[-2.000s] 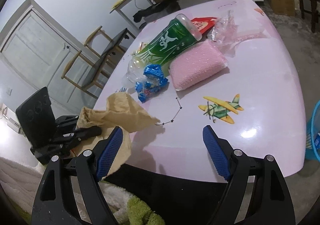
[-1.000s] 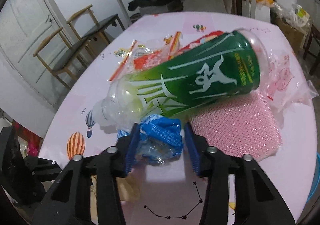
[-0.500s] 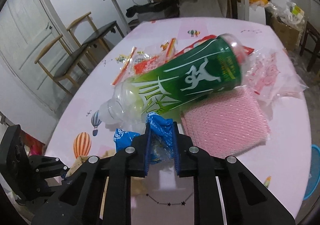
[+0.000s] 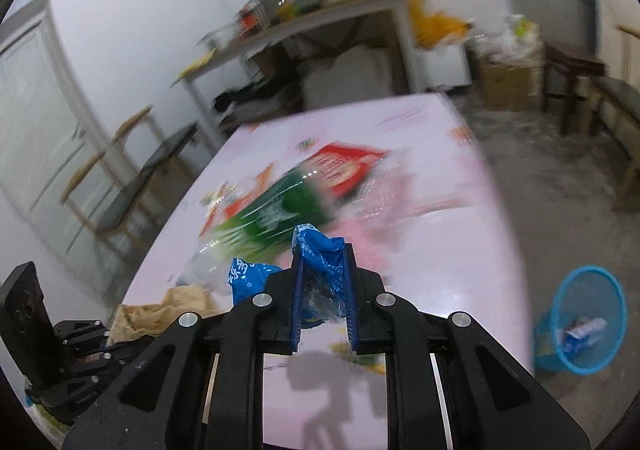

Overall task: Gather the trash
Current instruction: 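Carry both items to the wastebasket and open the left gripper to drop the paper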

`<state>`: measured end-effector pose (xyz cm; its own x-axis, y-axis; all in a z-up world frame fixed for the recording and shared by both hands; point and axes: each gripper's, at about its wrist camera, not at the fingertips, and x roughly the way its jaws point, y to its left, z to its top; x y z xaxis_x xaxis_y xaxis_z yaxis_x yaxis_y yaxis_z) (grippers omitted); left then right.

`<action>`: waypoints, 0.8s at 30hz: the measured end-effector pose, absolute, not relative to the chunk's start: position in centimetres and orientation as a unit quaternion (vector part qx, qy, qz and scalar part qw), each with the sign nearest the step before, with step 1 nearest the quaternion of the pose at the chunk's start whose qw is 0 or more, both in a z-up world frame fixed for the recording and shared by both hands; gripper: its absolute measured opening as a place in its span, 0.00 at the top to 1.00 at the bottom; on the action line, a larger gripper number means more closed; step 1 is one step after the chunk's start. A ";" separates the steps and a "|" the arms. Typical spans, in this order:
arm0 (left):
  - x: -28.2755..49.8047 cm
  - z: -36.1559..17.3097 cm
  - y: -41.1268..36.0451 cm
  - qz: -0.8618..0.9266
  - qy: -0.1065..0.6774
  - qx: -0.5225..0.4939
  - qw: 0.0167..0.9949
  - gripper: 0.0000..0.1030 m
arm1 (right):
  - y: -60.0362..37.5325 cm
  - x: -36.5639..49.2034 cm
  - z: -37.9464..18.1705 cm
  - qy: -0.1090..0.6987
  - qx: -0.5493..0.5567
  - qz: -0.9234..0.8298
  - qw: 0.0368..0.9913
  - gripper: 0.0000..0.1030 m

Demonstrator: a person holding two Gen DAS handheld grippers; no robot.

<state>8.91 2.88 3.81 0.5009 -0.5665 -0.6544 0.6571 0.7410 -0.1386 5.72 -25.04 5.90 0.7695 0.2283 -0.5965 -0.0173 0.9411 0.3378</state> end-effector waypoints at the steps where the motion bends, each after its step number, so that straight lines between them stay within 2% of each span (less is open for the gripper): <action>1: 8.9 4.2 2.1 -0.364 0.347 0.067 0.862 0.96 | -26.3 5.0 6.1 0.328 0.162 0.051 0.929 0.85; 7: 9.5 7.1 -5.4 -0.445 0.314 0.081 0.835 0.96 | -36.8 -1.3 5.8 0.303 0.213 -0.096 0.924 0.85; 13: 10.3 8.0 -17.1 -0.530 0.332 0.115 0.772 0.96 | -45.2 -6.9 2.2 0.305 0.266 -0.225 0.886 0.85; 18: 11.1 5.8 -28.6 -0.562 0.395 0.158 0.709 0.96 | -49.5 -8.5 -2.3 0.316 0.314 -0.267 0.854 0.85; 24: 12.4 -0.9 -42.5 -0.531 0.459 0.244 0.669 0.96 | -53.5 -9.4 -6.5 0.320 0.367 -0.292 0.823 0.85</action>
